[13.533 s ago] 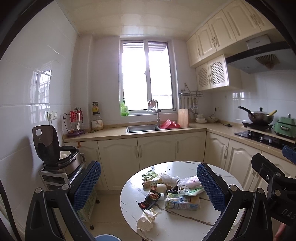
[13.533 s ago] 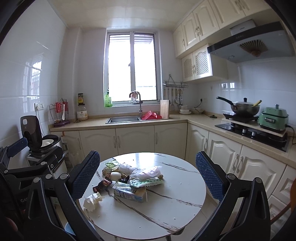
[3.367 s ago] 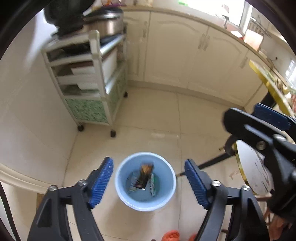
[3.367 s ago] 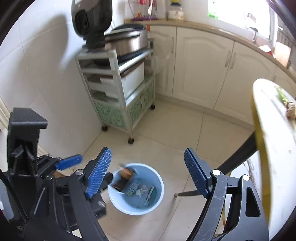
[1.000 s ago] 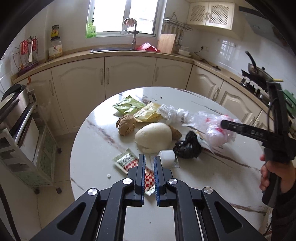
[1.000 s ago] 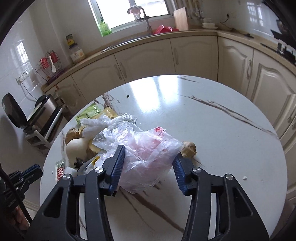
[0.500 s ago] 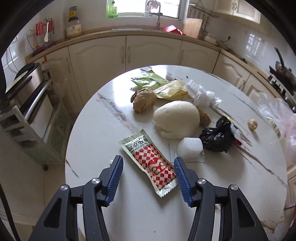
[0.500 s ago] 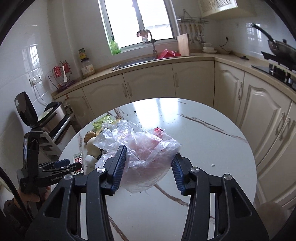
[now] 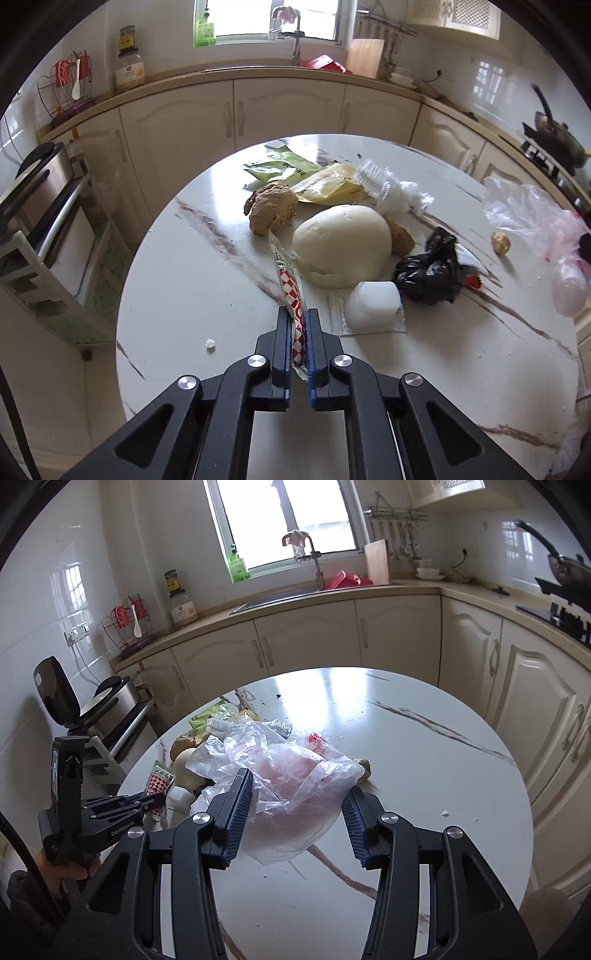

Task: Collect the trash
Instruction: 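Grasp the red-white sauce packet with the left tool while the right tool grasps the plastic bag, then carry the packet and bag to the blue bin and open both tools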

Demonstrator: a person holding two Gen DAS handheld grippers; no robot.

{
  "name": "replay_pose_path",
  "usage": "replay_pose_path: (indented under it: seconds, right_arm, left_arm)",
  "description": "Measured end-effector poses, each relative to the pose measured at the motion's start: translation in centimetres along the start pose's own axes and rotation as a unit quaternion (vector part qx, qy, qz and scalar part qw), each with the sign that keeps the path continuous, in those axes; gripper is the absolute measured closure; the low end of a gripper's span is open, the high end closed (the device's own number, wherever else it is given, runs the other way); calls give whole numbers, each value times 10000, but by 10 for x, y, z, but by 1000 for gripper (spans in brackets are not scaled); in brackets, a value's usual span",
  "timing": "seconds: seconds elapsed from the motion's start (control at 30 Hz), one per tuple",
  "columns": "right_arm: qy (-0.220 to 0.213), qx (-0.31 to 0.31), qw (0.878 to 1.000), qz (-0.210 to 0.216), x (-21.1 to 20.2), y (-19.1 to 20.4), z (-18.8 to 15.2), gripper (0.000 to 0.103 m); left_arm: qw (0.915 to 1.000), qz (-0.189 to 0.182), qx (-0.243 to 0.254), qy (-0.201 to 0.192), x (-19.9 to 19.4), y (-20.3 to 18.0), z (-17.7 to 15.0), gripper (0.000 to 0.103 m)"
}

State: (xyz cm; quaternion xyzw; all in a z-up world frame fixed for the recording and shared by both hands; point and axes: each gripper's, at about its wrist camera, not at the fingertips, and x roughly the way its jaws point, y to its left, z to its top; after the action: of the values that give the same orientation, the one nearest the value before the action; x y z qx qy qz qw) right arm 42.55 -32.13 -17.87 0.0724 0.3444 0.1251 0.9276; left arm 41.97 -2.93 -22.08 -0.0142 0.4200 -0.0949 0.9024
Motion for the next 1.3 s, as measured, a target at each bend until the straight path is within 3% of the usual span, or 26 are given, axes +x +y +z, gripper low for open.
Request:
replay_pose_path:
  seconds: [0.2,0.4,0.6,0.83,1.07,1.3]
  right_arm:
    - [-28,-106,9999,-9,-7,11,-3,58]
    - [-124,-312,9994,87,-24,43,2,58]
    - [-156,-741,9961,443,-33,120,-4,58]
    - [44,-1175,9868,1110,-9,235,-31,58]
    - [595,-1811,9724,1343,48,336,-86,58]
    - [1373,-2176,9587,1211,131,385,-150,58]
  left_arm:
    - [9988,-479,-61,-71,-20,18,-14,102]
    - [9959,-826,-158,-343,-67,26,-29,102]
    - [9927,-916,-278,-733,-134,63,-58,102]
    - [9918,-551,-678,-932,-188,147,-109,102]
    - [9887,-57,-1401,-528,-189,244,-178,102]
    - [9799,123,-1977,239,-143,306,-229,102]
